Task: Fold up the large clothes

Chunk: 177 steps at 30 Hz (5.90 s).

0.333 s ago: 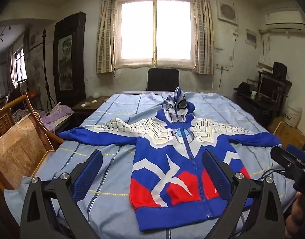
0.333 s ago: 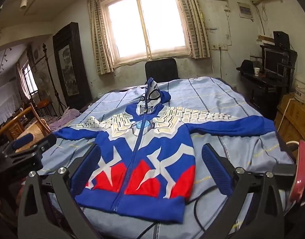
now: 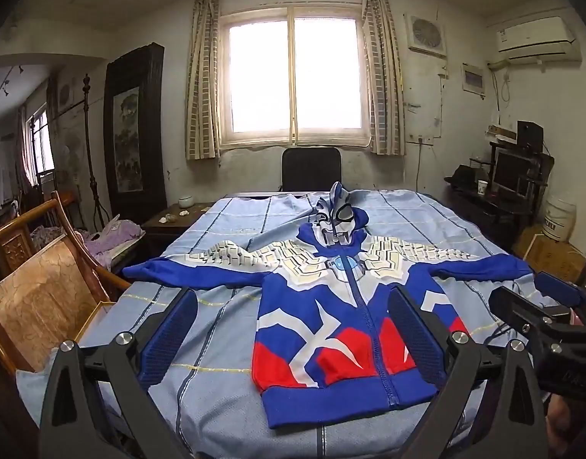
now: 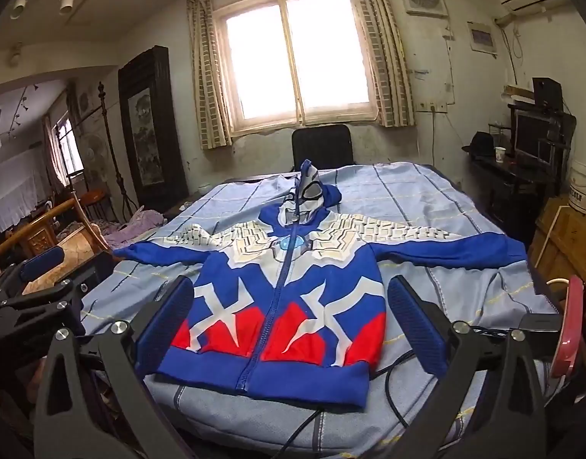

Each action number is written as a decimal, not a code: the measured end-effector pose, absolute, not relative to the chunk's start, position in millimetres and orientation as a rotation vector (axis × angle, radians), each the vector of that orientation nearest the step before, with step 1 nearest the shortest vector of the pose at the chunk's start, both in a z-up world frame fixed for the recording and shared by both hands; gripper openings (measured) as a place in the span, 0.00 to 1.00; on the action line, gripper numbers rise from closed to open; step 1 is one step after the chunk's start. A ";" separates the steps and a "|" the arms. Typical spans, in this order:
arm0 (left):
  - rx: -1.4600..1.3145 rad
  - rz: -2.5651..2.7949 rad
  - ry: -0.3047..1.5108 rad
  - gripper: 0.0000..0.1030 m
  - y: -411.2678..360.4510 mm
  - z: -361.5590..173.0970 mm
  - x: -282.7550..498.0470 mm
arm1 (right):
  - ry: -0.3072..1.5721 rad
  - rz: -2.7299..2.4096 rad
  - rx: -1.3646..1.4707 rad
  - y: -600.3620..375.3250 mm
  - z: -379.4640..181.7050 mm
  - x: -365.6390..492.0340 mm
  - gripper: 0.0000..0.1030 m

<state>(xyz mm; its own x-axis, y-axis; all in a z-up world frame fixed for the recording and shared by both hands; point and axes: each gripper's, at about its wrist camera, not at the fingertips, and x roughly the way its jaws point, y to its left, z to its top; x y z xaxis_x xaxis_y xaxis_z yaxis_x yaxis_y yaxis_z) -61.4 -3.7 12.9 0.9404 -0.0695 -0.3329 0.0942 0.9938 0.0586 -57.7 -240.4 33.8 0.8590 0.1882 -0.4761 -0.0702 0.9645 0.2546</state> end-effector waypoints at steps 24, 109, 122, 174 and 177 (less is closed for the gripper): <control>0.076 -0.047 0.394 0.97 -4.1 7.7 -57.1 | 0.524 0.130 0.238 -227.4 28.9 -67.5 0.96; 0.061 -0.044 0.857 0.97 36.1 -91.2 127.9 | 0.740 -0.007 0.631 -378.1 -65.8 47.3 0.89; 0.187 -0.205 0.992 0.97 -51.7 -121.9 238.5 | 0.790 -0.327 0.994 -505.9 -137.9 99.4 0.68; -0.145 -0.023 0.980 0.97 67.8 -115.0 288.3 | 0.734 -0.078 0.570 -321.3 -64.7 215.5 0.05; -0.135 -0.027 0.982 0.97 65.5 -115.7 288.2 | 0.796 -0.009 0.518 -287.0 -79.4 221.8 0.06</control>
<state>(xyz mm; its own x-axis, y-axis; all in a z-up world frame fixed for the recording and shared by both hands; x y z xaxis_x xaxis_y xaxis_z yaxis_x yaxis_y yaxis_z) 288.2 65.5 -115.7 0.5560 -0.0833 -0.8270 -0.0384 0.9913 -0.1257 221.8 -287.0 -79.4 0.7060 0.1836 -0.6840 0.1990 0.8755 0.4404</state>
